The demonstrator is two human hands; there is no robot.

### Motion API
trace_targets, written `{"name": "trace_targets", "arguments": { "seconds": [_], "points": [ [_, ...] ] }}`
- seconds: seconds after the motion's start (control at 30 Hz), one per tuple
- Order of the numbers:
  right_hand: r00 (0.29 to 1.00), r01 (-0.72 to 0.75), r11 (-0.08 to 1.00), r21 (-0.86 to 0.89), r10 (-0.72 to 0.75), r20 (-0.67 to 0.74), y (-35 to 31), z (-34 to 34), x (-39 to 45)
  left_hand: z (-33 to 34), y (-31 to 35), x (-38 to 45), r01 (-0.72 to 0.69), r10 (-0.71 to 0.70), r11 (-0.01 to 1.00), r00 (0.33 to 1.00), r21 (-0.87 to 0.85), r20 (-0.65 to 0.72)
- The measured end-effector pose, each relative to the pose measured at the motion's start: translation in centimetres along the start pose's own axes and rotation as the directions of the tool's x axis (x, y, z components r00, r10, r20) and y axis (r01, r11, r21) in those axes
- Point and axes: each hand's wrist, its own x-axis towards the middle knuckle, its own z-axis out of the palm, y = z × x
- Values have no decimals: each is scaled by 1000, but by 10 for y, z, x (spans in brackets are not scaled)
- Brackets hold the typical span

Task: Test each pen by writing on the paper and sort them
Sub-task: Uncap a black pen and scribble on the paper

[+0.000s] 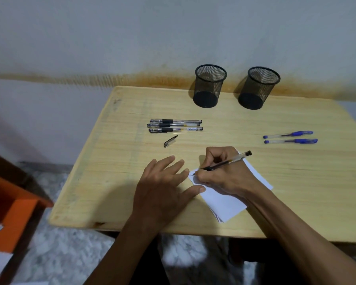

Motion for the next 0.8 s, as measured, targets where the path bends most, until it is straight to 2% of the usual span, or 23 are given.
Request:
{"name": "trace_targets", "arguments": {
  "seconds": [0.23, 0.47, 0.8],
  "points": [
    [999, -15, 1000, 11, 16, -39, 3, 1, 1, 0, -1, 0, -9, 9, 1000, 1000, 7, -8],
    [999, 1, 999, -54, -4, -52, -1, 0, -2, -1, 0, 0, -9, 9, 1000, 1000, 0, -22],
    [999, -10, 1000, -12, 9, -49, -4, 0, -5, 1, 0, -1, -16, 16, 1000, 999, 10, -34]
  ]
}}
